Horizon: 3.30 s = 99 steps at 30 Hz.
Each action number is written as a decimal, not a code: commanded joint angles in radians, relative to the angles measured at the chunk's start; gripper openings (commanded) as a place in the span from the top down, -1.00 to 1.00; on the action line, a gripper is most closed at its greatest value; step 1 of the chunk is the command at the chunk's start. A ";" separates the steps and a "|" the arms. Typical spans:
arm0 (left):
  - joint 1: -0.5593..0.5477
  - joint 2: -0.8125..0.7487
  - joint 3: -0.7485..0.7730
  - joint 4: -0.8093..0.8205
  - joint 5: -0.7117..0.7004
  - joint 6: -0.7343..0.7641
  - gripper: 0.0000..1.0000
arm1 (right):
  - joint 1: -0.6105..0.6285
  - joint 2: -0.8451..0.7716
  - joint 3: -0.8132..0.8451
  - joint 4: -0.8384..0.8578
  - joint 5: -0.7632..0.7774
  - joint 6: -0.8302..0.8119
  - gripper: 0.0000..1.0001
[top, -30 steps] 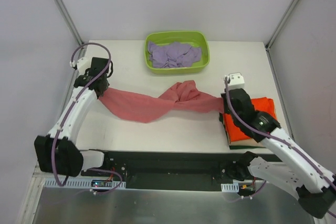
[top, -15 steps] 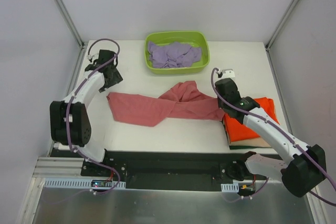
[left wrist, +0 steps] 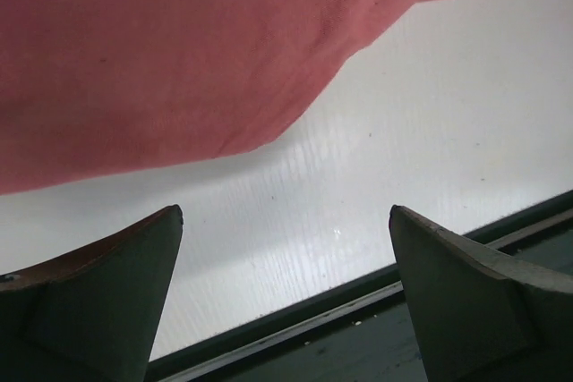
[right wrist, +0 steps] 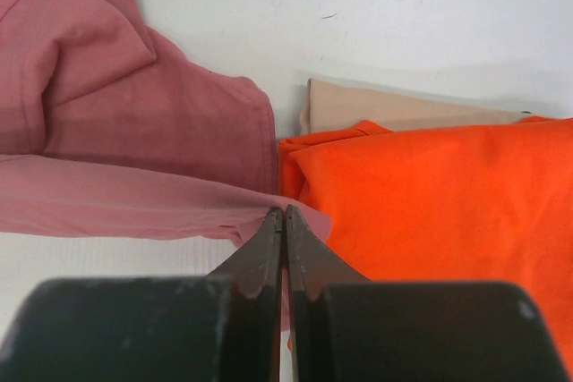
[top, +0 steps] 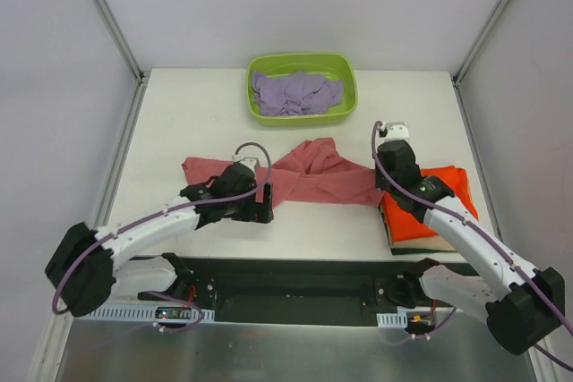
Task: Fold and stack the t-shirts
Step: Flatten out the tshirt
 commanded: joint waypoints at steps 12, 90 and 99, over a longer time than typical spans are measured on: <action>-0.093 0.394 0.145 0.025 -0.240 -0.104 -0.48 | -0.019 -0.104 -0.044 0.031 -0.025 0.005 0.99; 0.432 -0.122 -0.177 -0.304 -0.106 -0.365 -0.54 | -0.033 -0.075 -0.041 0.013 -0.114 -0.014 0.94; 0.407 -0.085 -0.195 -0.282 -0.096 -0.384 -0.17 | -0.033 -0.069 -0.038 0.004 -0.106 -0.011 0.94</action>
